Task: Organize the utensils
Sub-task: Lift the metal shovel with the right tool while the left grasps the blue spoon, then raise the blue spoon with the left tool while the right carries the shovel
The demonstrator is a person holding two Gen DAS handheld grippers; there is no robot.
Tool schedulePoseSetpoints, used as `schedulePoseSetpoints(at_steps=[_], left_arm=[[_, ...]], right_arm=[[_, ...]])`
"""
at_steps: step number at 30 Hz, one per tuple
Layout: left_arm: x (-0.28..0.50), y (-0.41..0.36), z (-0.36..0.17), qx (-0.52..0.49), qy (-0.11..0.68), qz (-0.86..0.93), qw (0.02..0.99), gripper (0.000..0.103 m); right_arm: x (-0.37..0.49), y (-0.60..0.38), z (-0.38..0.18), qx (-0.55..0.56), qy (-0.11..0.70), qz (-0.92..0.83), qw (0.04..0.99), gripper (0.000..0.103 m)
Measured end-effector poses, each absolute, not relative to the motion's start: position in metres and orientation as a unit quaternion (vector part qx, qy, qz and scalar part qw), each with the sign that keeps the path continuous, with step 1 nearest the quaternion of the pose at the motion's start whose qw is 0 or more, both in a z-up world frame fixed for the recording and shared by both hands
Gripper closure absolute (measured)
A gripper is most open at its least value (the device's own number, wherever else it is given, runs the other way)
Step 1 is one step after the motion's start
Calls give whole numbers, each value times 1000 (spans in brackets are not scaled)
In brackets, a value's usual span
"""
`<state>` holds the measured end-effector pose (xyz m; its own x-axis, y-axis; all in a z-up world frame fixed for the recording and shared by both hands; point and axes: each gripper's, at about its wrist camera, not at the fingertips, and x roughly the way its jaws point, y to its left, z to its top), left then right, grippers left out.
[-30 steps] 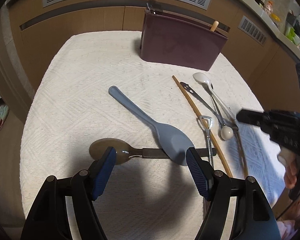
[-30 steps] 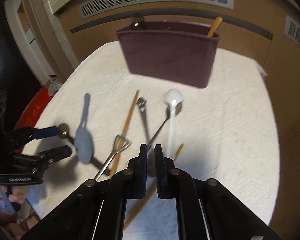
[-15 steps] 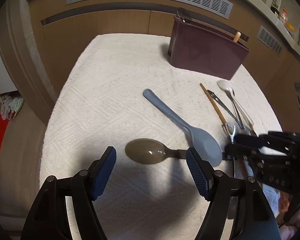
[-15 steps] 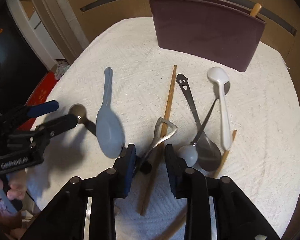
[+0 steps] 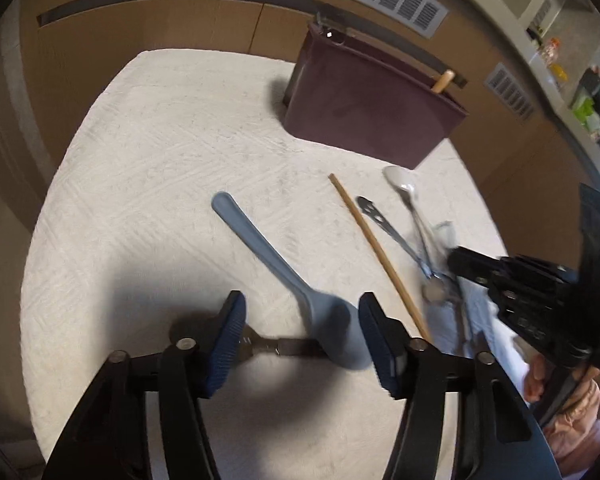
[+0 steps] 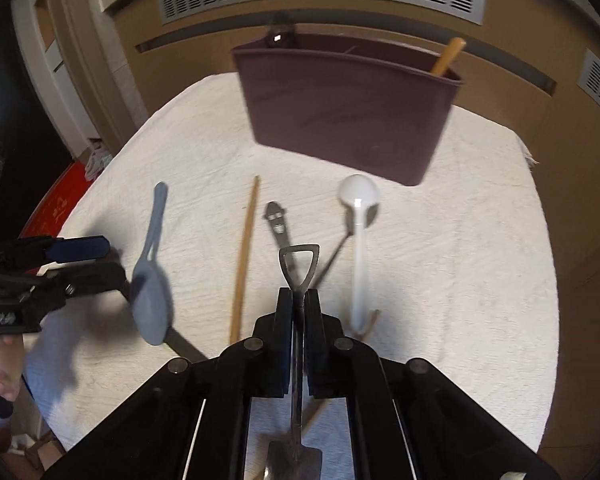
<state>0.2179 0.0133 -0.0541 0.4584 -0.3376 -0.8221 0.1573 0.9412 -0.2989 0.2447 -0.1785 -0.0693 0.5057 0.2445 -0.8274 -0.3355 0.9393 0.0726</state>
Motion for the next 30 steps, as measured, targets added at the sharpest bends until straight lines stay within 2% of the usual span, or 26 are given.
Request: schedulePoseSetpoints(at_steps=[4,6,11,12,13,19,28,30], left_arm=[[247,9,-68,-73,540,-123,829,49],[257,1,-67,-53,535,-112,835,49],[269,-38,-69,23,511,-119,851,69],[269,-45,-70,32,506,-129,852,79],[269,-52,-70,36,505,-147,850,84],[254,-78,-72,79,506,-186,838,84],[272,-69,-69,51,550,-189,812,84],[280,-73,-67,56,549,-188,813,88]], right_arm=[[240,-201,-60,-20,455,163,875,99],[238,-212,-55,-12,447,167,879,99],[239,-216,-51,-2,431,186,883,99],[239,-216,-52,-4,429,185,884,99],[239,-215,-52,-6,428,183,885,99],[252,-215,-68,-13,446,179,877,97],[261,-215,-86,-25,474,162,865,97],[260,-216,-86,-36,472,145,869,94]])
